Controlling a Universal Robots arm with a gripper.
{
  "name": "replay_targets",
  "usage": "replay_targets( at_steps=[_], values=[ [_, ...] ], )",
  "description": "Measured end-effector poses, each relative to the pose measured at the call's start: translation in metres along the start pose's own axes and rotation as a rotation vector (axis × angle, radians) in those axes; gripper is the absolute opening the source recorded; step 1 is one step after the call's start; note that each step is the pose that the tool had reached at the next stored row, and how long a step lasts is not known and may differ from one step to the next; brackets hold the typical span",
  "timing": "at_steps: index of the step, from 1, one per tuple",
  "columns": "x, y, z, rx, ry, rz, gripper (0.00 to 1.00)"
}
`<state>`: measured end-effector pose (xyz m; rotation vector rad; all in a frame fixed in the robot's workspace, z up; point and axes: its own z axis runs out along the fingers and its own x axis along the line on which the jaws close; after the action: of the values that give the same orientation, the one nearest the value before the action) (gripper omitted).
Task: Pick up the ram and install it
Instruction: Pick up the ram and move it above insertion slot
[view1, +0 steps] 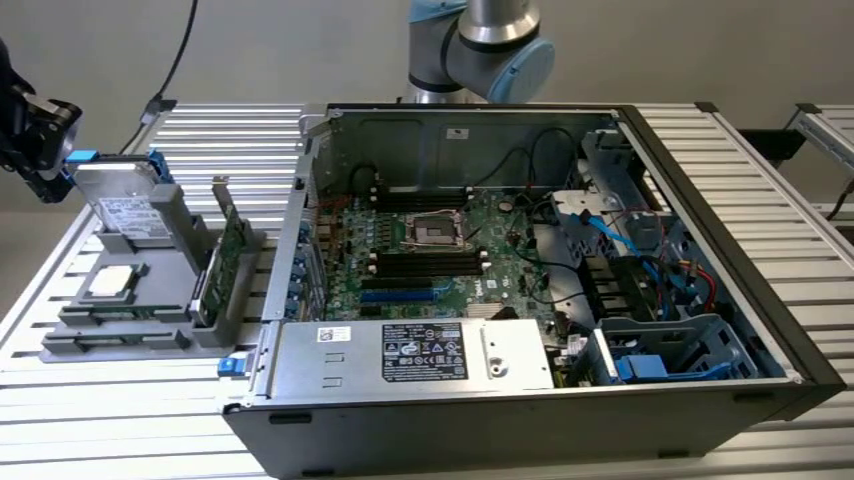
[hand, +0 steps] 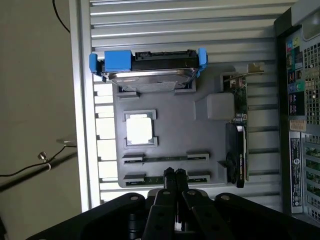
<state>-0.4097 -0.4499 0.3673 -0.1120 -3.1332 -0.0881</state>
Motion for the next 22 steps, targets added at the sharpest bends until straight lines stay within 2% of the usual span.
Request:
replay_targets(
  at_steps=[6, 8, 22],
  values=[
    [0.0005, 0.0000, 0.0004, 0.0000, -0.0005, 0.000, 0.10],
    [0.0028, -0.0003, 0.0004, -0.0043, -0.0002, -0.011, 0.10],
    [0.0028, -0.0003, 0.0005, -0.0025, 0.0146, -0.265, 0.10]
  ],
)
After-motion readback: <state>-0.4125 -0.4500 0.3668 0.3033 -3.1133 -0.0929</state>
